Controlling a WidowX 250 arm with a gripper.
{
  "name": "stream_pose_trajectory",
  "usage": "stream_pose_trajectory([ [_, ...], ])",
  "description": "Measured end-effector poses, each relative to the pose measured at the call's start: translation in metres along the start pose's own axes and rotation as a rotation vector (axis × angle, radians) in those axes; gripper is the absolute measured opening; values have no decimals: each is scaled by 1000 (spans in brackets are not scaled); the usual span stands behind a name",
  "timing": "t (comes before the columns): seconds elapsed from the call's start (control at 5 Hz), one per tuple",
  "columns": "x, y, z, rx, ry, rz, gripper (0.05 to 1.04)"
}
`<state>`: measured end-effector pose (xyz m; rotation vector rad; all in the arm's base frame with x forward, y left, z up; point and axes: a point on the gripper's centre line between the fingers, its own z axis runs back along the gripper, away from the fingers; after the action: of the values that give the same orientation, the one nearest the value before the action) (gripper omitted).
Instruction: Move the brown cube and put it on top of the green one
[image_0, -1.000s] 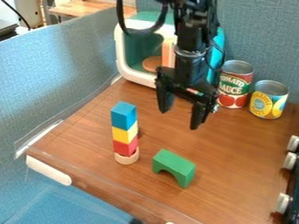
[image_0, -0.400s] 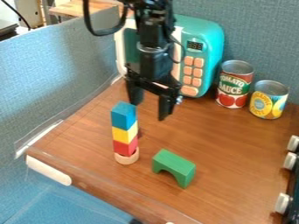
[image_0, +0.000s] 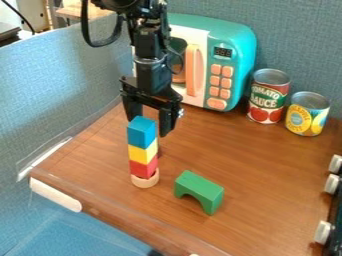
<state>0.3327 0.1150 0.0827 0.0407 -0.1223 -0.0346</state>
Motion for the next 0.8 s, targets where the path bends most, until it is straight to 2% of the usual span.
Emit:
stream_pose_trajectory([
  [0.4, 11, 27, -22, -7, 38, 63, 999],
  [0.8, 14, 21, -42, -14, 94, 82, 999],
])
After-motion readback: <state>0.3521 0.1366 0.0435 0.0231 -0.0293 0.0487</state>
